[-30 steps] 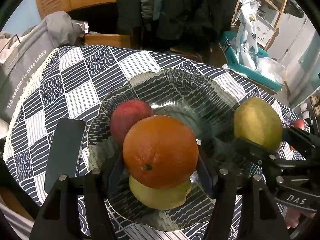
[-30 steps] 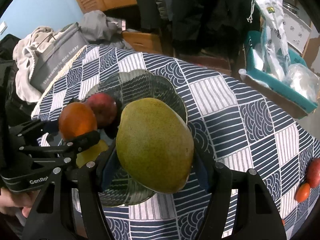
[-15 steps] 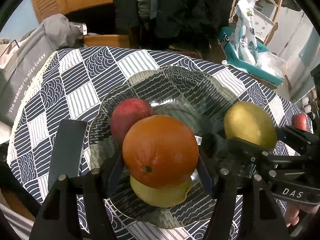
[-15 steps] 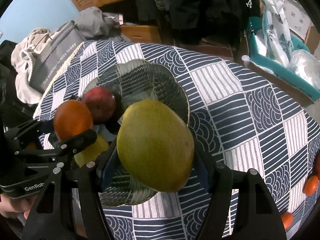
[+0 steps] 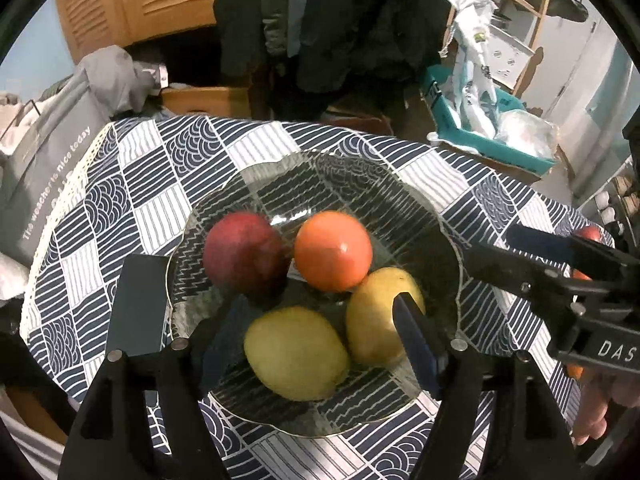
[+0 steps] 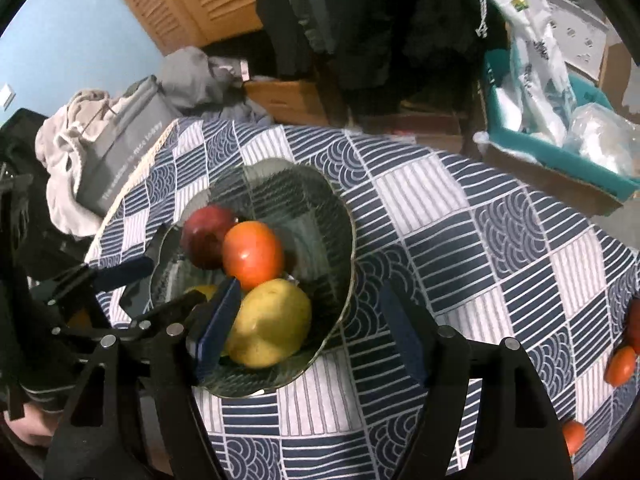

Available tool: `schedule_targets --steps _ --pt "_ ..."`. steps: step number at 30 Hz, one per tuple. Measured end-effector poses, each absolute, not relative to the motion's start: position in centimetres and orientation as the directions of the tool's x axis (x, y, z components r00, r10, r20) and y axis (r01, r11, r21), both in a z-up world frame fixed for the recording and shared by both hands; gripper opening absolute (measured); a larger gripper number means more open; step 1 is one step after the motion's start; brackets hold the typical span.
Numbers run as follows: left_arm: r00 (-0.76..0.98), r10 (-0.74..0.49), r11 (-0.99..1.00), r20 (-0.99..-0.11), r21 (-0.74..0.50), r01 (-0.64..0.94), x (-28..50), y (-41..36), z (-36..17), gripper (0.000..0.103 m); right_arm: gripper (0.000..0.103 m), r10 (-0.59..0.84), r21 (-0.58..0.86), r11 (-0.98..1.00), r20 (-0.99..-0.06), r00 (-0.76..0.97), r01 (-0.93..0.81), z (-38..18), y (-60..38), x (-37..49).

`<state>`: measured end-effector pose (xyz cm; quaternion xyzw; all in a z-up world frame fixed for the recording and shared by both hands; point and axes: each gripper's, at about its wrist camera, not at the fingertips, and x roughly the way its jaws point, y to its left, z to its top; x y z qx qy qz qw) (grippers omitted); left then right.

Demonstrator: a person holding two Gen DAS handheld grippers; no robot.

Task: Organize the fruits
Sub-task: 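Open left tool to drop the orange in the bowl while right tool drops the pear, then withdraw both tools from the bowl toward the remaining loose fruit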

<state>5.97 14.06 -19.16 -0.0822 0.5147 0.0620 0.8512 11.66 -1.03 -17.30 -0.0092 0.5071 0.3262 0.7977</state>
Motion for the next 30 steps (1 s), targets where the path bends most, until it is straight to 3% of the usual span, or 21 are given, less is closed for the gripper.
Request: schedule_targets --steps 18,30 --pt "0.541 -0.030 0.992 -0.841 -0.092 -0.088 5.5 9.7 -14.9 0.080 0.073 0.356 0.070 0.860 -0.793 0.495 -0.506 -11.5 -5.0 9.1" --pt "0.579 -0.062 0.997 -0.813 -0.081 -0.007 4.8 6.2 -12.3 0.080 0.073 0.289 0.003 0.895 -0.766 0.574 -0.446 -8.6 -9.1 6.7"
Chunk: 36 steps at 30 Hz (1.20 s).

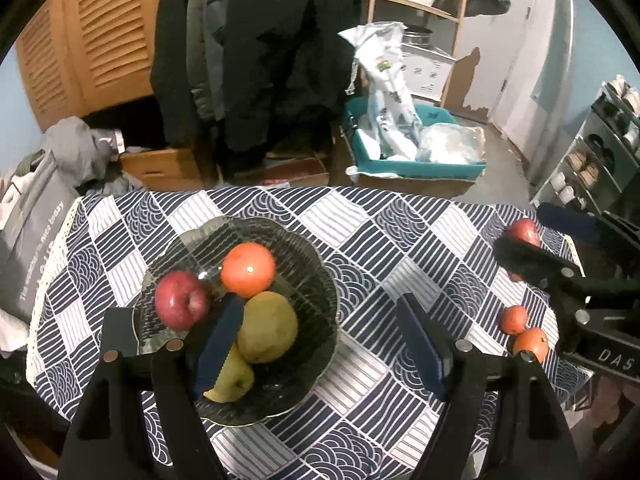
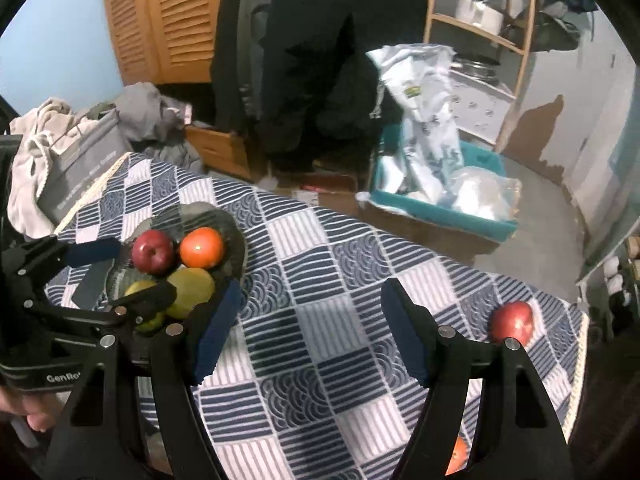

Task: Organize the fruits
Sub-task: 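Withdraw both tools from the bowl toward the remaining loose fruit, then move right tool to the large orange while left tool moves to a small tangerine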

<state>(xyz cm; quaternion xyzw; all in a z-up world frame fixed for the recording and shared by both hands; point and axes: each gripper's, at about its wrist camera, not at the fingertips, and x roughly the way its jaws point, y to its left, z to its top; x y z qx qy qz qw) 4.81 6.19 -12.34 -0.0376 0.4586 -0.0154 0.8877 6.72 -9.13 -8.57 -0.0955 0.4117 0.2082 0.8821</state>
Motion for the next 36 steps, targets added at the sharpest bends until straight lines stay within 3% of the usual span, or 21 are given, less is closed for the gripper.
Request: schedule_targets --steps 15,20,36 --pt "0.610 -0.116 0.992 -0.784 -0.067 0.103 3.8 0.9 -10.2 0.080 0.078 0.215 -0.016 0.940 -0.749 0.627 -0.341 -6.9 -15.8 4.4" --pt "0.614 -0.134 0.988 -0.778 -0.060 0.140 3.5 -0.9 -10.2 0.085 0.081 0.193 -0.014 0.953 -0.743 0.640 -0.303 -6.7 -18.3 3.8" --pt "0.551 -0.155 0.968 -0.820 -0.015 0.249 3.9 -6.8 -13.1 0.085 0.082 0.106 0.010 0.986 -0.811 0.576 -0.167 -10.9 -26.0 2.7"
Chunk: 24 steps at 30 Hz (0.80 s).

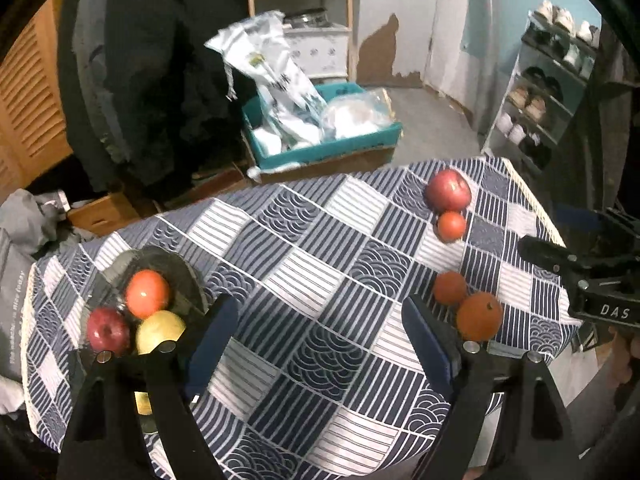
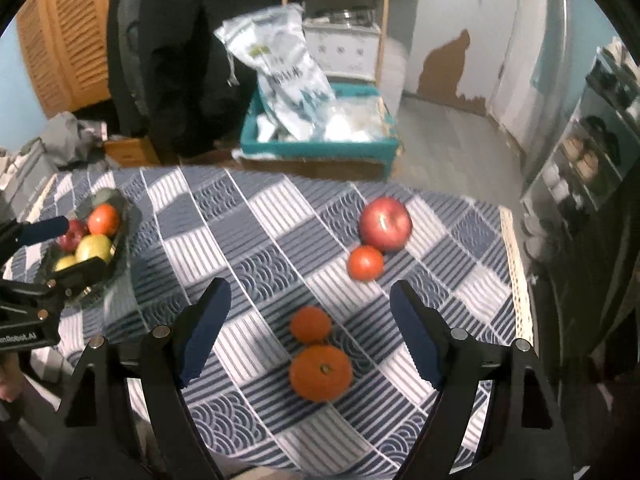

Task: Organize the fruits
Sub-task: 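Move right tool to the large orange while left tool moves to a small tangerine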

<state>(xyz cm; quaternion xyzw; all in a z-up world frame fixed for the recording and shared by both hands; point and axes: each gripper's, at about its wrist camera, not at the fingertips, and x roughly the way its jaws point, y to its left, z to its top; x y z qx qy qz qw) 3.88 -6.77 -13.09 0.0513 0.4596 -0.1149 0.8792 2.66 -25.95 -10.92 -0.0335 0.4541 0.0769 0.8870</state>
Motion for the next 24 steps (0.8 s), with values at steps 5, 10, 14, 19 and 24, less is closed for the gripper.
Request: schedule_targets --steps 5,10,14,19,24 --pt "0.518 -0.146 0.961 -0.843 0.004 0.276 4.2 -8.2 -15.2 0.085 0.082 0.100 0.025 0.987 -0.863 0.495 -0.156 -14.3 -27.2 3.0" --pt "0.477 -0.133 0.957 -0.869 0.013 0.291 4.7 -9.3 -17.4 0.085 0.082 0.136 0.089 0.987 -0.902 0.409 -0.133 -17.7 -28.3 3.3" --pt "0.453 -0.125 0.951 -0.883 0.024 0.309 4.9 -10.0 -19.0 0.085 0.082 0.153 0.117 0.985 -0.931 0.333 -0.124 -20.3 -28.4 3.5" --pt "0.420 -0.103 0.948 -0.901 0.040 0.317 5.1 -10.5 -20.6 0.085 0.082 0.129 0.095 0.986 -0.954 0.272 -0.134 -22.9 -28.1 3.7" --pt "0.396 -0.085 0.947 -0.914 0.050 0.319 5.3 -10.4 -22.1 0.085 0.082 0.122 0.090 0.986 -0.965 0.234 -0.144 -24.6 -27.7 4.1"
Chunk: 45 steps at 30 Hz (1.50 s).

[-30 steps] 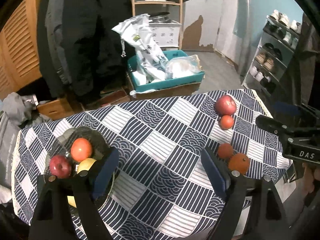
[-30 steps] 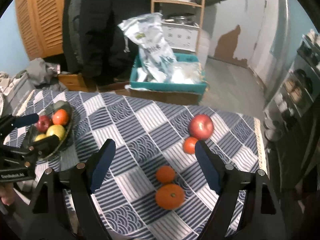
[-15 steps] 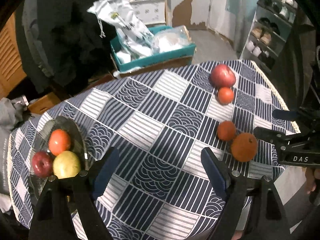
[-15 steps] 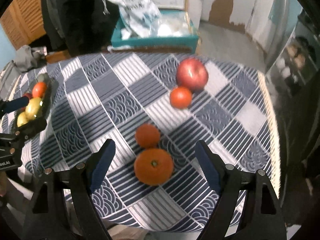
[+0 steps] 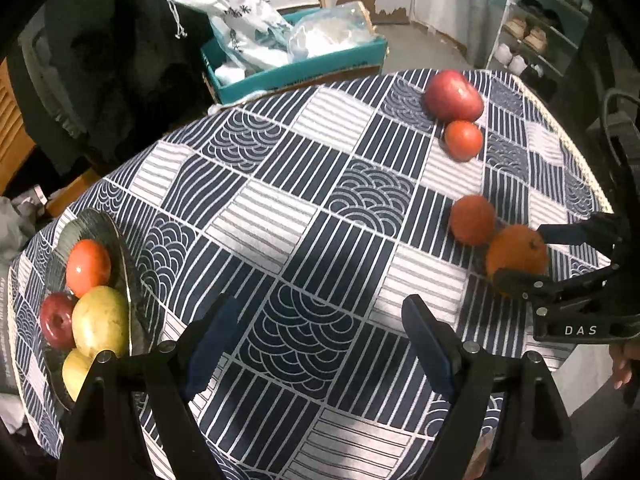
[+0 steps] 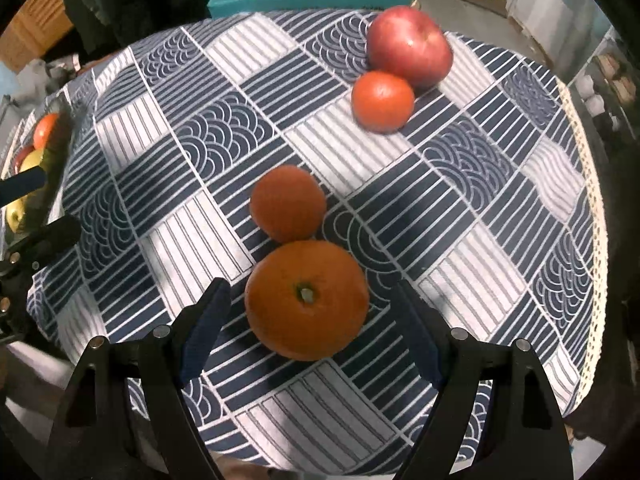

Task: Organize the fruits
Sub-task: 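Move right tool to the large orange while left tool moves to a small tangerine, then close right tool on the large orange while left tool closes on the small tangerine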

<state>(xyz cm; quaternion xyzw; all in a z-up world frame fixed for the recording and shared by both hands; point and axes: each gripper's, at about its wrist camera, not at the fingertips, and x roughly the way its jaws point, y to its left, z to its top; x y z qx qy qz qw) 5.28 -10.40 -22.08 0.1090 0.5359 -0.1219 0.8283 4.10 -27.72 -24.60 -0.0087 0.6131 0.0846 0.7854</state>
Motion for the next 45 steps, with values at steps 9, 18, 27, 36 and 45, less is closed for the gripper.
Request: schedule_targets --steps 9,18,27,36,45 --pt "0.364 -0.100 0.948 -0.926 0.022 0.317 5.9 -11.0 -23.0 0.085 0.067 0.118 0.090 0.983 -0.977 0.178 -0.159 -26.1 -27.5 4.1" --pt "0.367 -0.156 0.938 -0.917 -0.021 0.346 7.1 -14.0 -22.5 0.085 0.066 0.092 0.067 0.992 -0.963 0.252 -0.107 -23.8 -30.3 3.4" --pt "0.367 -0.198 0.917 -0.909 -0.040 0.397 7.9 -17.4 -22.7 0.085 0.066 0.062 0.066 0.998 -0.941 0.334 0.001 -22.3 -34.2 4.3" --pt "0.315 -0.253 0.904 -0.915 -0.107 0.415 9.1 -20.5 -24.5 0.085 0.066 0.047 0.075 0.995 -0.937 0.346 0.067 -23.5 -36.7 5.8" --pt "0.265 -0.286 0.903 -0.921 -0.167 0.395 10.1 -22.0 -26.8 0.084 0.066 0.047 0.088 0.991 -0.934 0.353 0.103 -24.1 -38.1 6.2"
